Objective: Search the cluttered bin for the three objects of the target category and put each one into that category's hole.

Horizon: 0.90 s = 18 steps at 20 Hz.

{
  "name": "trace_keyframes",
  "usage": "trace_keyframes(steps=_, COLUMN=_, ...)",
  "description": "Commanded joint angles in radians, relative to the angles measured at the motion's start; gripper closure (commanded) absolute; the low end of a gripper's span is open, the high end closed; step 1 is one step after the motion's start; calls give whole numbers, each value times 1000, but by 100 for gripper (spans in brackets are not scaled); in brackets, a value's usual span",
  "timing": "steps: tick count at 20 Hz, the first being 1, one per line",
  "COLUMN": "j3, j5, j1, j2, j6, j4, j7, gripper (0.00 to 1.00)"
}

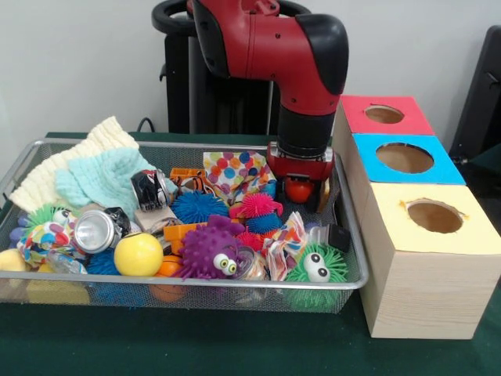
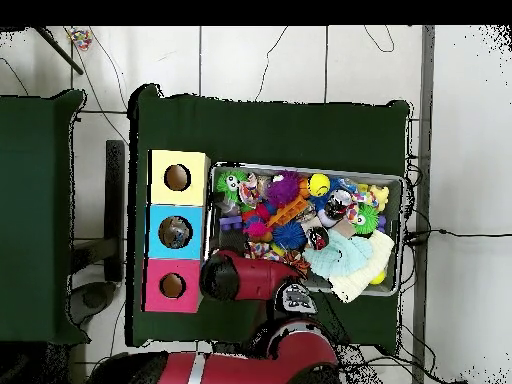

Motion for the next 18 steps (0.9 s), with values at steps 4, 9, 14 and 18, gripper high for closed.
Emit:
trace_keyframes(steps=4, j3=81, j5=-58, j1=-17, j2=137, j6=-79, j4=19, j7=124, gripper=0)
trace_keyframes(steps=9, j3=81, j5=-78, j1=-37, j2=112, j6=-65, j4=37, j7=109, gripper=0)
trace_keyframes(steps=14, j3=88, j5=-117, j1=-95, j2=77, j6=-4, j4=16, j7=50, gripper=0)
trace_keyframes(steps=18, j3=112, j5=-168, j1=-176, j2=38, j6=76, j4=-5, j7=-20, gripper=0)
